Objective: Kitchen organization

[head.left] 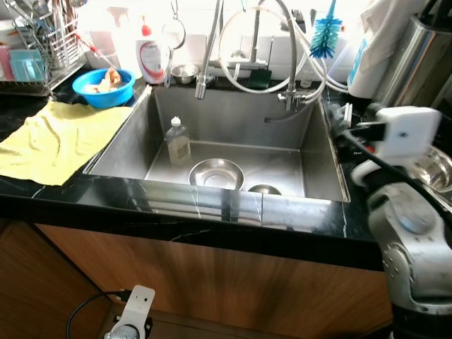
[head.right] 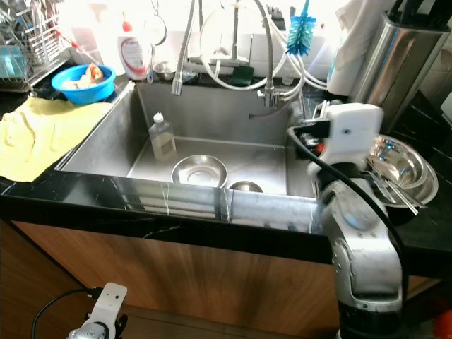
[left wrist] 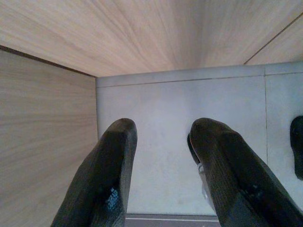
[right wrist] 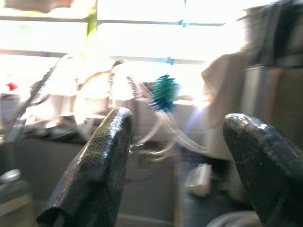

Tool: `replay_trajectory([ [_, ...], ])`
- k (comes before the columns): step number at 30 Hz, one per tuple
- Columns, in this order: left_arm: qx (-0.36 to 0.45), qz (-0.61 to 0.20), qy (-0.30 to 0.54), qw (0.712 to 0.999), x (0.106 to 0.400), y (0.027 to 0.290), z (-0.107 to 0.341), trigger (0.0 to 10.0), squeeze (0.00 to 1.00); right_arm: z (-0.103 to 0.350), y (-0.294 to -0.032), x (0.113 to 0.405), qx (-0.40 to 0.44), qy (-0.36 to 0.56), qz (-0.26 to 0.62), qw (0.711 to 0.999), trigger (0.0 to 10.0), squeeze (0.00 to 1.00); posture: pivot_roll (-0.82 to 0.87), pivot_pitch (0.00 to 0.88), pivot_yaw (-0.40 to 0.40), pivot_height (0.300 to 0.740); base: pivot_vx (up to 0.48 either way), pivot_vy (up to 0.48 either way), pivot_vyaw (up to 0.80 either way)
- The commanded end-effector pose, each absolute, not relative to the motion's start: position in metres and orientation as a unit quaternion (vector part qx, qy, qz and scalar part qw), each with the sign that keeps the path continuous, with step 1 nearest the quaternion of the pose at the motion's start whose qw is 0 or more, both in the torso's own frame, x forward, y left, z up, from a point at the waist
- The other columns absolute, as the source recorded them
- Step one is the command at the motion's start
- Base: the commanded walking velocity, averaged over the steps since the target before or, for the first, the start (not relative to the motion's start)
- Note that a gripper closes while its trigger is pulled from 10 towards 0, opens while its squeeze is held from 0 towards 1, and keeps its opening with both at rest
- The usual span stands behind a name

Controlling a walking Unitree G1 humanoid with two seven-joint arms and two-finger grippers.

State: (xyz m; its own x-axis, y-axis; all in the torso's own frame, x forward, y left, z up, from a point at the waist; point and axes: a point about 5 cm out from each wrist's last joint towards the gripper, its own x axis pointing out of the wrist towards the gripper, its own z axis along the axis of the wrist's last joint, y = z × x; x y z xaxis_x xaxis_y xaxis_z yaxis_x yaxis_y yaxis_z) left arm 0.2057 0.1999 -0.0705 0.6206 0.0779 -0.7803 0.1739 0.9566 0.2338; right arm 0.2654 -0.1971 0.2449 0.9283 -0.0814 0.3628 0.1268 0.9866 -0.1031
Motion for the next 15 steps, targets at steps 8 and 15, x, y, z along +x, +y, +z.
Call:
replay_trajectory([
  [8,0.157,-0.034,0.444,0.881,0.203,0.202,-0.072,10.0,0.0,0.232,-0.236,0.221,-0.063,-0.2,-0.21,0.955,10.0,0.0,-0.2,0.0,0.012,0.74,0.0,0.0,0.0],
  [15,0.159,-0.035,0.444,0.881,0.203,0.203,-0.072,10.0,0.0,0.216,-0.231,0.206,-0.071,-0.184,-0.229,0.953,10.0,0.0,-0.19,0.0,0.01,0.74,0.0,0.0,0.0],
])
